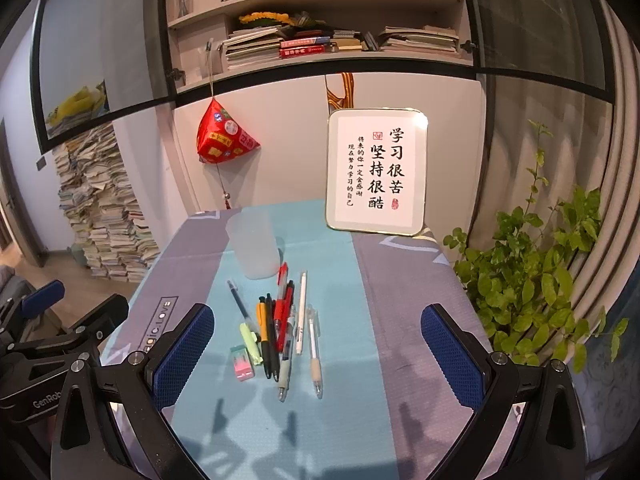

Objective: Organize stationery

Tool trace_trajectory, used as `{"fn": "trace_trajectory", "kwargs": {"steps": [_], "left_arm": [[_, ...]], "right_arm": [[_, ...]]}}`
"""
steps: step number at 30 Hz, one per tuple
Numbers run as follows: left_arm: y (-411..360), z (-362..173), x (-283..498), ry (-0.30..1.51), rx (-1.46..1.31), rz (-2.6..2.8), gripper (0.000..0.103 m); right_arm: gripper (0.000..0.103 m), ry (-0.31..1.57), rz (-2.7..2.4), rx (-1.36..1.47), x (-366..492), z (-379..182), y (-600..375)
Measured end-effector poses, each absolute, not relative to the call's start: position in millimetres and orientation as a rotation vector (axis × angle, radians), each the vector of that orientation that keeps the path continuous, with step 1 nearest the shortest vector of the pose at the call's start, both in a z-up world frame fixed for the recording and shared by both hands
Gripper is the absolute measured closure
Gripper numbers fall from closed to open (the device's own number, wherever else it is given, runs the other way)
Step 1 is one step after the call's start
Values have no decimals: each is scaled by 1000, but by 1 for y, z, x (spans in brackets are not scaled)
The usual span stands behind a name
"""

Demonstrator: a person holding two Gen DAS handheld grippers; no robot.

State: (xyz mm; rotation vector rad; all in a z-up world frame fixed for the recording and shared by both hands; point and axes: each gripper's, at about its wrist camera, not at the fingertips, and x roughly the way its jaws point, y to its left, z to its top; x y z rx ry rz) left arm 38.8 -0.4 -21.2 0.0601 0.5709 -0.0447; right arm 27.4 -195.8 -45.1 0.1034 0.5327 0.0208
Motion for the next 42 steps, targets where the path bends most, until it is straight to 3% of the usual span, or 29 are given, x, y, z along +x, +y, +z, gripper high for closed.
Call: {"fn": "trace_trajectory", "kwargs": {"steps": [42], "left_arm": [[0, -27, 46, 590, 69, -49, 1]], "right_arm": [[0, 540, 55, 66, 33, -54, -187]]}}
